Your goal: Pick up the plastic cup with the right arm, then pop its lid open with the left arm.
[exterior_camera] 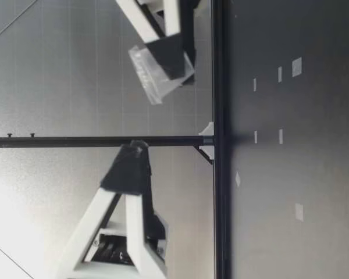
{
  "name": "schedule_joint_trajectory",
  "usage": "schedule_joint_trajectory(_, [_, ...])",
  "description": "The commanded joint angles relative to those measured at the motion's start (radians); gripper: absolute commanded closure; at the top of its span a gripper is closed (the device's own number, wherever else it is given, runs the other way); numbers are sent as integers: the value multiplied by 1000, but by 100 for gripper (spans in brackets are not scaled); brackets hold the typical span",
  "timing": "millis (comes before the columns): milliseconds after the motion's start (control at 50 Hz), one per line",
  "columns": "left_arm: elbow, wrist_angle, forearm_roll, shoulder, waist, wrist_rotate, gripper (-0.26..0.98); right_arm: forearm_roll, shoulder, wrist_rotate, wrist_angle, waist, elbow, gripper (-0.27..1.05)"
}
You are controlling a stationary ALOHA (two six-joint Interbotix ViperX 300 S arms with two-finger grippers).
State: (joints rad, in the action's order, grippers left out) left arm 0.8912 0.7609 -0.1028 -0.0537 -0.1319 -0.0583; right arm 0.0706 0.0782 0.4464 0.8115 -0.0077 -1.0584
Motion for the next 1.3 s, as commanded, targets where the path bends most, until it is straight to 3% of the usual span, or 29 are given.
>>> schedule_joint_trajectory(0, [-18, 14, -2, -8, -2, 0, 0, 2, 5, -2, 12, 0, 23, 42])
schedule_joint_trajectory(1280, [-11, 8, 0, -6, -2, -5, 0, 11, 3, -15, 8, 0, 18, 42])
